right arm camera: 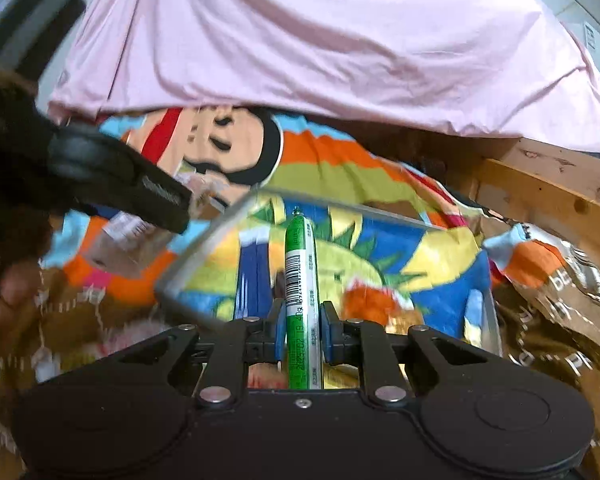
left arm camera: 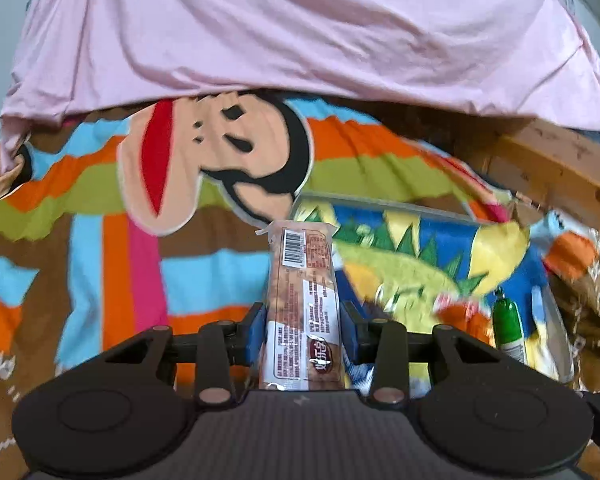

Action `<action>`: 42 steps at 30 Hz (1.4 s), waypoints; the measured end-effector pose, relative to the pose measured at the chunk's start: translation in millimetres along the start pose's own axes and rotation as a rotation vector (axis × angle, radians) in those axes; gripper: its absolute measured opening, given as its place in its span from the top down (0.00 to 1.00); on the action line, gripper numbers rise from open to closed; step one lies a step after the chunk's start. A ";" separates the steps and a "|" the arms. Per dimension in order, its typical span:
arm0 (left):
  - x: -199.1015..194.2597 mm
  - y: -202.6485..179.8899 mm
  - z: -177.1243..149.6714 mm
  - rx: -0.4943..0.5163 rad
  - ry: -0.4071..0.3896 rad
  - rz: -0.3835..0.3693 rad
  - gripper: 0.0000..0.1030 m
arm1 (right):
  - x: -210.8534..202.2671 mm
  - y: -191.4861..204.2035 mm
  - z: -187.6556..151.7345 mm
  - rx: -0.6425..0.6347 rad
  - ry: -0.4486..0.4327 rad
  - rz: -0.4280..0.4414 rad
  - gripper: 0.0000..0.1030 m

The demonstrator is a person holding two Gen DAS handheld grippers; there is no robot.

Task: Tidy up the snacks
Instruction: 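Carry the green tube and granola bar over the tray with both tools, then lower the green tube and granola bar into the tray and open both tools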

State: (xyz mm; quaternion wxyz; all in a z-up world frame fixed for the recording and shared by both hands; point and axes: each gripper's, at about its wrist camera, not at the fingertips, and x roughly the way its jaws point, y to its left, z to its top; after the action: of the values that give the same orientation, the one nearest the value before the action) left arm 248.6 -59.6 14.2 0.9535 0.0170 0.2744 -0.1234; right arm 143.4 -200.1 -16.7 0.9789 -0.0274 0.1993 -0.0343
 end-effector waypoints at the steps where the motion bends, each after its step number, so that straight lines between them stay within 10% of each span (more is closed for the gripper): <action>1: 6.6 -1.9 2.2 0.004 -0.011 -0.007 0.58 | 5.1 -3.9 4.9 0.011 -0.011 0.001 0.82; 14: 97.7 -3.7 0.2 0.056 0.006 -0.162 0.58 | 90.5 -65.7 30.0 0.259 -0.056 -0.011 0.82; 42: 124.2 9.9 -22.6 0.021 0.085 -0.141 0.59 | 163.7 -43.6 5.9 0.247 0.204 0.018 0.81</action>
State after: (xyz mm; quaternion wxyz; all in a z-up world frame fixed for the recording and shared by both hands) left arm 341.0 -75.8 -70.8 0.9297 0.0129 0.3139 -0.1924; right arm 293.6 -256.1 -72.0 0.9498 0.0984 0.2922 -0.0526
